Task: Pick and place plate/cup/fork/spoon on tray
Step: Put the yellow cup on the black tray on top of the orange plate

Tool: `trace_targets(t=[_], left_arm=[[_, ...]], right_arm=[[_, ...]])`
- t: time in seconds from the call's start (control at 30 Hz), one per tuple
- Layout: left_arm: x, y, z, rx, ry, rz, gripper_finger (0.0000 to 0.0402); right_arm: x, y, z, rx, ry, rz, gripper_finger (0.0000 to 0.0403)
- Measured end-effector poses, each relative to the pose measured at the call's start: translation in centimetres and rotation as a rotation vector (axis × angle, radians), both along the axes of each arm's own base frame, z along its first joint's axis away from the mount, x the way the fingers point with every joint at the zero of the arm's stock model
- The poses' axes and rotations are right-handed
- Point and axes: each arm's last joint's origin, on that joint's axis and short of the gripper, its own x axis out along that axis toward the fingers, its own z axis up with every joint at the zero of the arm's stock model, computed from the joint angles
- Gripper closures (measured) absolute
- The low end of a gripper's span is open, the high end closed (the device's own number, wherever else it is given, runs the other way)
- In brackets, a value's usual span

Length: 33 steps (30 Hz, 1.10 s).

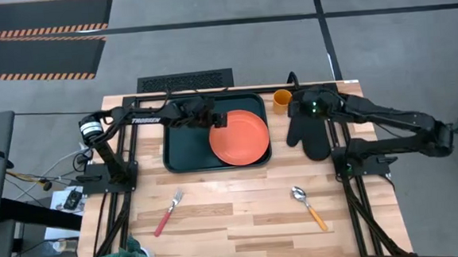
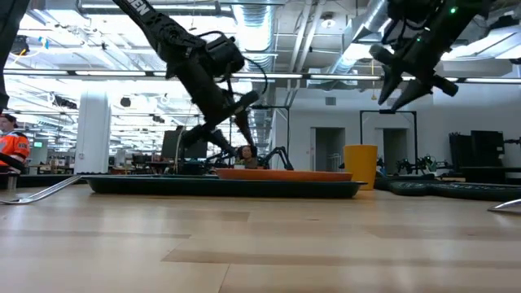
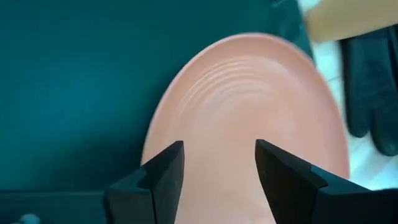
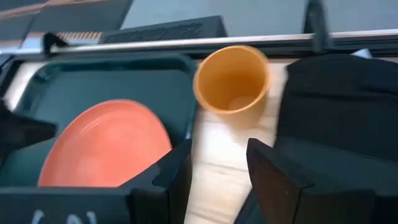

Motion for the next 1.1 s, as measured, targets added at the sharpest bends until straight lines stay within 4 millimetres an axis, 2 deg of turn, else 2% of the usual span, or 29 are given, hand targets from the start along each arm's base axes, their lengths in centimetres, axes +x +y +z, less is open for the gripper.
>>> trace_targets(t=[0.17, 0.3, 0.47, 0.67, 0.9, 1.0, 1.1], left_arm=[[0.9, 1.1, 2.8, 0.073, -0.015, -0.033, 0.0218], [1.5, 1.9, 5.2, 0.131, -0.065, -0.062, 0.0218], [2.0, 2.4, 6.9, 0.171, -0.104, -0.065, 0.0218], [1.6, 3.1, 7.0, 0.181, -0.097, -0.056, 0.0218], [1.5, 3.0, 6.8, 0.195, -0.064, -0.094, 0.0218], [1.5, 3.0, 6.8, 0.199, -0.062, -0.089, 0.0218], [1.5, 3.0, 6.8, 0.215, -0.052, -0.086, 0.0219]], right_arm=[[-0.3, -1.7, -0.7, 0.022, 0.040, -0.071, 0.0226], [0.0, -3.3, -1.8, 0.090, 0.067, -0.055, 0.0226], [0.5, -5.2, -3.3, 0.138, 0.105, -0.065, 0.0226], [1.2, -7.3, -4.7, 0.161, 0.095, -0.055, 0.0226], [1.5, -9.0, -6.8, 0.221, 0.128, -0.071, 0.0228], [1.7, -9.4, -7.2, 0.222, 0.140, -0.063, 0.0250], [1.8, -9.5, -7.4, 0.226, 0.140, -0.060, 0.0295]])
